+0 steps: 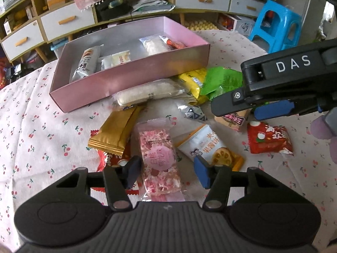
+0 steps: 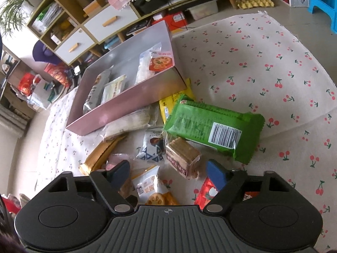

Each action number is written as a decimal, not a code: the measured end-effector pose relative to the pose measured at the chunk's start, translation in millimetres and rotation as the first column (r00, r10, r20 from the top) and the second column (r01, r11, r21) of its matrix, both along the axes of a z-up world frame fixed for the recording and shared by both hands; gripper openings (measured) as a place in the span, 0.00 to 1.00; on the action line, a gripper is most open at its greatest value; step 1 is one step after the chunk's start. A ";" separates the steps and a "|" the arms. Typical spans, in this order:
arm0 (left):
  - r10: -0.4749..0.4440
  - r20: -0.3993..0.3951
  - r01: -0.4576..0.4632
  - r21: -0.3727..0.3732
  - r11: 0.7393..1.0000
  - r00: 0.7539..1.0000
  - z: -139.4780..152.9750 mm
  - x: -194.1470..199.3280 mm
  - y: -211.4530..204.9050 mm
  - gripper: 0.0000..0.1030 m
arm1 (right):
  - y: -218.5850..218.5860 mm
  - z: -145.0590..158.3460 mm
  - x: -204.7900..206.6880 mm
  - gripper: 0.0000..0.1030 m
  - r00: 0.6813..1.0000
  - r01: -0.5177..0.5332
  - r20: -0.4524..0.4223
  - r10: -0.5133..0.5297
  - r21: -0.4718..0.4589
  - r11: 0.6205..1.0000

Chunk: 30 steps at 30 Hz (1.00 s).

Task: Organize snacks
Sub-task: 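Grasp the pink candy packet with the left tool while the right tool grasps the brown wafer packet, then carry both packets into the pink box and open both tools to release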

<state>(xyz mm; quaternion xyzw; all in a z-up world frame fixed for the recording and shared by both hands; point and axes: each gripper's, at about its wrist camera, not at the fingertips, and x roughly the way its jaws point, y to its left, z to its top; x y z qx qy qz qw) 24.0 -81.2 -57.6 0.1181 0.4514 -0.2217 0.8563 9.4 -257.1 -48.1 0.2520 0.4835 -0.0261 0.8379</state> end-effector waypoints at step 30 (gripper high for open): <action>0.040 0.001 -0.040 0.014 0.999 0.999 -2.8 4.6 4.2 0.31 | -1.1 -19.8 8.2 0.33 0.999 0.039 -0.017 -0.040 -0.044 0.998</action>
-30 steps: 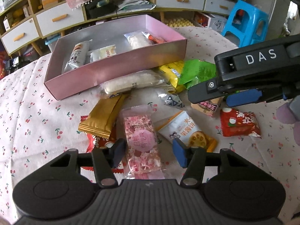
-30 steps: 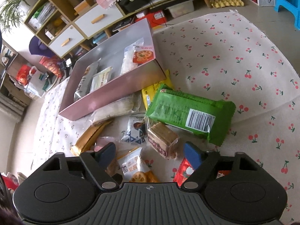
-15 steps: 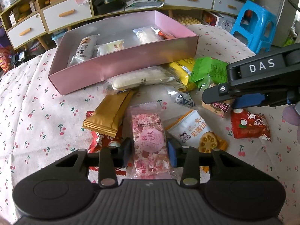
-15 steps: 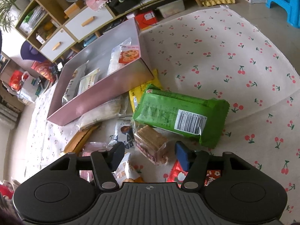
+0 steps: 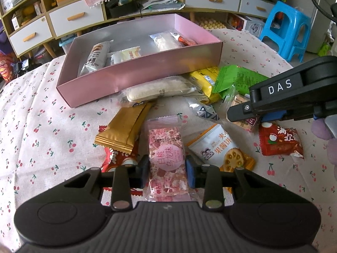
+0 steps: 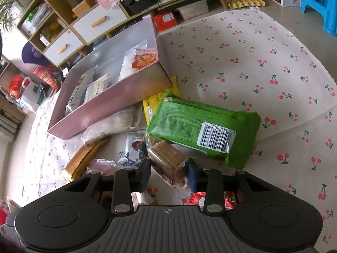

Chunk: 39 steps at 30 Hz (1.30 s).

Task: Organize snacks
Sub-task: 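Carry both packets into the pink box and open both tools to release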

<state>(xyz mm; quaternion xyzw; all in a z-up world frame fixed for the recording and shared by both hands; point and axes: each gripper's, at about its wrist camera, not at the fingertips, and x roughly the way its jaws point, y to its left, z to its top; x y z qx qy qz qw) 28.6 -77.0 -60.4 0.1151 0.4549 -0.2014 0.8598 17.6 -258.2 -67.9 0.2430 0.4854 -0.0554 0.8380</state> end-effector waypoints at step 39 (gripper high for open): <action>0.035 0.046 -0.027 -0.167 0.986 0.998 46.5 8.8 21.3 0.30 | -10.5 45.6 -15.0 0.20 0.996 0.004 0.087 -0.022 0.199 0.980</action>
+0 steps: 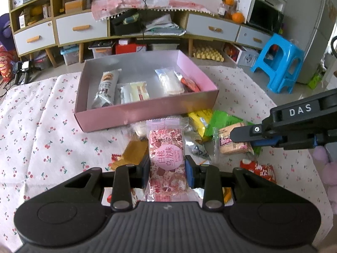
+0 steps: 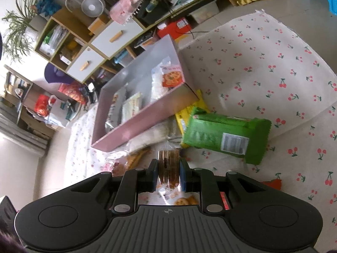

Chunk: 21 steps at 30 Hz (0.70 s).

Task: Organize snacks
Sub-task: 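Carry both packets into the pink box and open both tools to release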

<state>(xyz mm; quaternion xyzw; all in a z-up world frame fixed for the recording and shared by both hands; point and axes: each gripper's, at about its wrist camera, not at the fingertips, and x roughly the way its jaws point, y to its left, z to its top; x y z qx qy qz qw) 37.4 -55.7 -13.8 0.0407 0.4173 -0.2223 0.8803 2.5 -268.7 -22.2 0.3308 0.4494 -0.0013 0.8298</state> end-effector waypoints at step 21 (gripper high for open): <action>0.095 0.051 -0.087 -0.130 0.988 0.994 16.8 59.1 30.7 0.30 | 11.0 29.9 39.2 0.20 0.985 0.068 0.150 -0.084 0.110 0.992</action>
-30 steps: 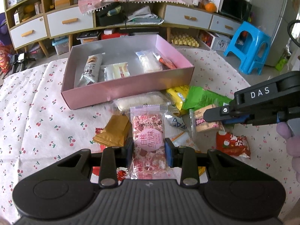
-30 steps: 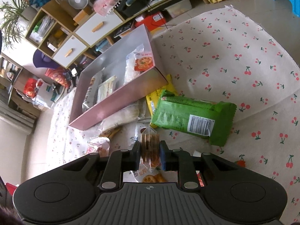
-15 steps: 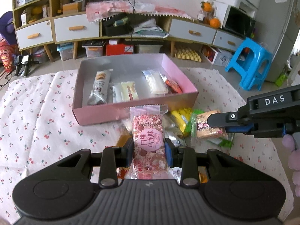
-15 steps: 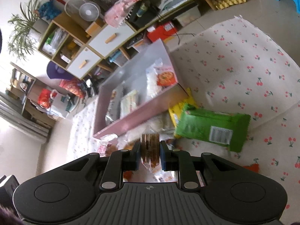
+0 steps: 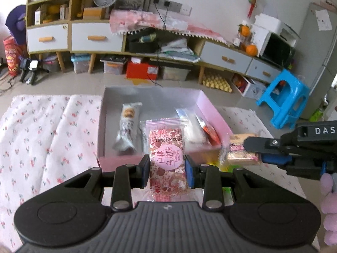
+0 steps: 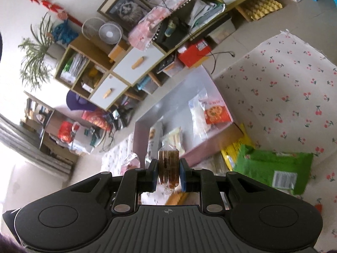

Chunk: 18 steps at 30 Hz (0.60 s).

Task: Organize snacks
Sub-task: 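Carry both packets into the pink box and open both tools to release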

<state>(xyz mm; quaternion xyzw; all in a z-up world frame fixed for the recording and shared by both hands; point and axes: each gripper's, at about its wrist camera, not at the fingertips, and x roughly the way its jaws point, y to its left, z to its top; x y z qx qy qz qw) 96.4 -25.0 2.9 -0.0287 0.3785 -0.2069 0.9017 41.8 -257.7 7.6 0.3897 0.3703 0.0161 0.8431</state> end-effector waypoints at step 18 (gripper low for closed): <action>0.008 0.082 -0.009 0.014 1.000 0.997 -13.9 61.3 -21.5 0.30 | -8.8 -41.1 55.7 0.20 0.985 0.169 0.007 -0.171 0.080 0.982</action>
